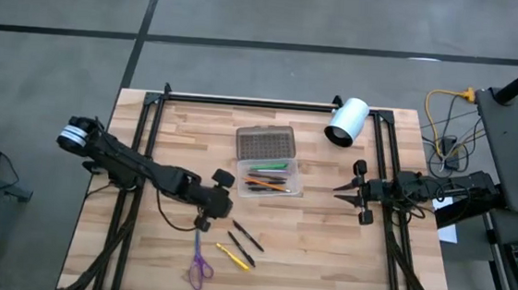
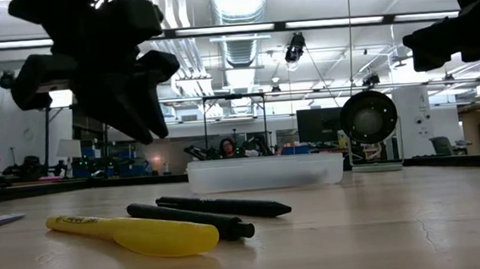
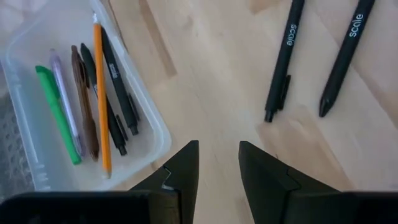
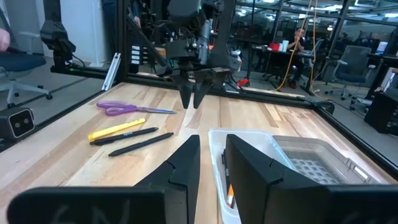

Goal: Pick & place school supplies into a supply box
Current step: Put the black pen into the transparent supply box

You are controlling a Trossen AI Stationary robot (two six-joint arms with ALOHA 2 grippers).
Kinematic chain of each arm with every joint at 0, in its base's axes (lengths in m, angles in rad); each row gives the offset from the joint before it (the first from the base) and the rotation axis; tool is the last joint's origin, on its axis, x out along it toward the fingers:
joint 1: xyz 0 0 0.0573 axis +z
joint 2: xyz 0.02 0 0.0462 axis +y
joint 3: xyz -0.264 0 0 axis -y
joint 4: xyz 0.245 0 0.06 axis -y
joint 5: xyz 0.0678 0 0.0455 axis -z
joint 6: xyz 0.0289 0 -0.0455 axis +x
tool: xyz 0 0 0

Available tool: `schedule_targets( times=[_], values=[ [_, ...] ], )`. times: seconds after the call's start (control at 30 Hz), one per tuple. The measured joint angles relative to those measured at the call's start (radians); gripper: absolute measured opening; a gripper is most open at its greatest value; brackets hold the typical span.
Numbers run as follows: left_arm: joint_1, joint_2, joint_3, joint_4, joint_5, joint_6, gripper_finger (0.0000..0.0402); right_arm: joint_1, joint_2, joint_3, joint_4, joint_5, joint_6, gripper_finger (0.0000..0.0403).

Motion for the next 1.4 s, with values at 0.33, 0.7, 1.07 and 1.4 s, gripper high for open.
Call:
schedule_targets(
  times=[0.33,0.7,1.07,1.4],
  values=[
    [-0.047,0.155,0.181,-0.145,0.000,-0.003,0.0099,0.000,0.000,0.000,0.000,0.000,0.000,0.0084],
    [-0.100,0.205,0.243,-0.196,-0.051,-0.003,0.0099,0.000,0.000,0.000,0.000,0.000,0.000,0.0070],
    [-0.139,0.240,0.247,-0.192,-0.104,-0.005,0.0099,0.000,0.000,0.000,0.000,0.000,0.000,0.0079],
    [-0.144,0.338,0.411,-0.290,-0.104,-0.020,0.0099,0.000,0.000,0.000,0.000,0.000,0.000,0.0082]
  ],
)
